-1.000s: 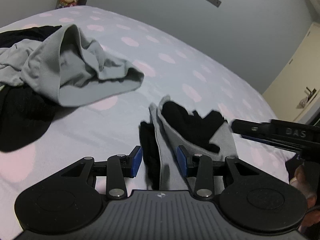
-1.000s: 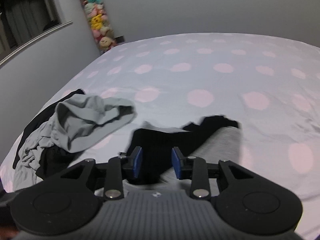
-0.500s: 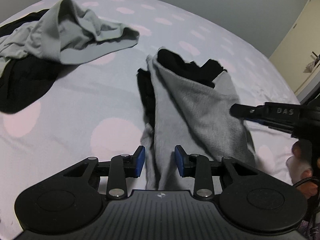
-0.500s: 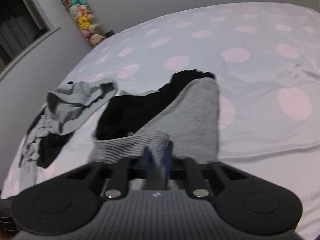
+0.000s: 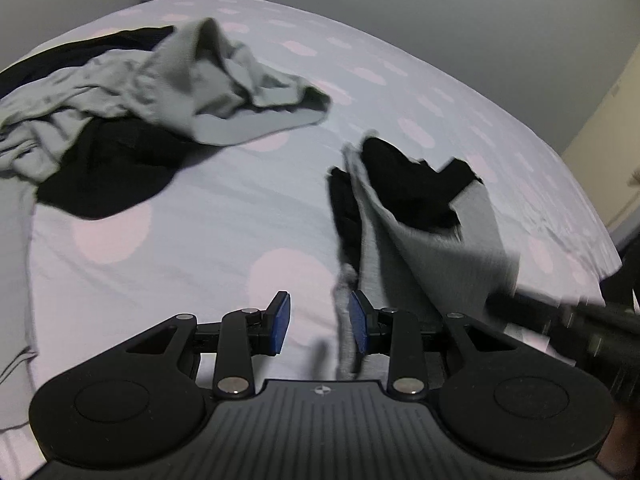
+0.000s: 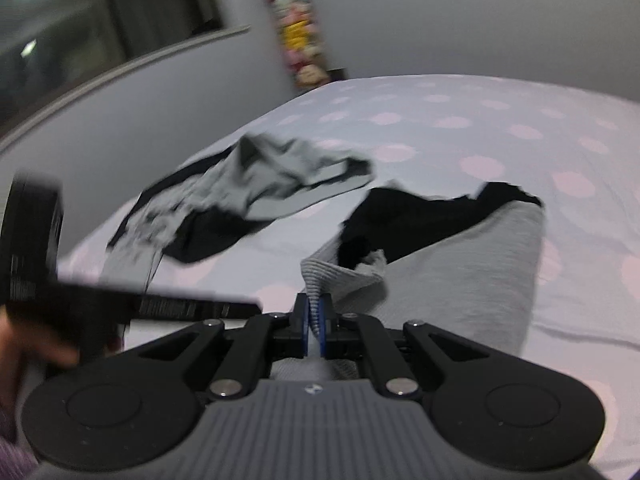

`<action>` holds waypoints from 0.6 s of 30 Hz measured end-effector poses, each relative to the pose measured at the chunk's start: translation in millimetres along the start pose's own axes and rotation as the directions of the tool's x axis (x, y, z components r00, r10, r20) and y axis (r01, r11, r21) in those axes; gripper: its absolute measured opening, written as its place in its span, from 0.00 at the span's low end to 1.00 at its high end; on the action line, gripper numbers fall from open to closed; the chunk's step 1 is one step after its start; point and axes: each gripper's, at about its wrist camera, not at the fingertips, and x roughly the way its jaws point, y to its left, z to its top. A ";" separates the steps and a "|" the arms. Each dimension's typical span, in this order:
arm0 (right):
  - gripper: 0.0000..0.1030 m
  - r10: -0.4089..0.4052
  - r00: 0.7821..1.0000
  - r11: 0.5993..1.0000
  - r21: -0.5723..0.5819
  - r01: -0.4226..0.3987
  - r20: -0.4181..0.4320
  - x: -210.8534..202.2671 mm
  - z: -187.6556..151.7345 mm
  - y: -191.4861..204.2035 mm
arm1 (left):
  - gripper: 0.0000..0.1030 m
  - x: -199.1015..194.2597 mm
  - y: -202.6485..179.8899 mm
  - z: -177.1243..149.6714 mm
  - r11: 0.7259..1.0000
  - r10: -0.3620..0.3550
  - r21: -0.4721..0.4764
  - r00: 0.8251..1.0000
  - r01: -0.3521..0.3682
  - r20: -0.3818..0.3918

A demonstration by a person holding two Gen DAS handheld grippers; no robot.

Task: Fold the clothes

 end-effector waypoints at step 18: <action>0.17 -0.108 0.989 0.941 -0.331 0.070 -0.097 27.9 -45.6 43.1 | 0.30 -0.2 -22.1 -3.2 0.979 -0.172 0.115 0.985 0.168 0.025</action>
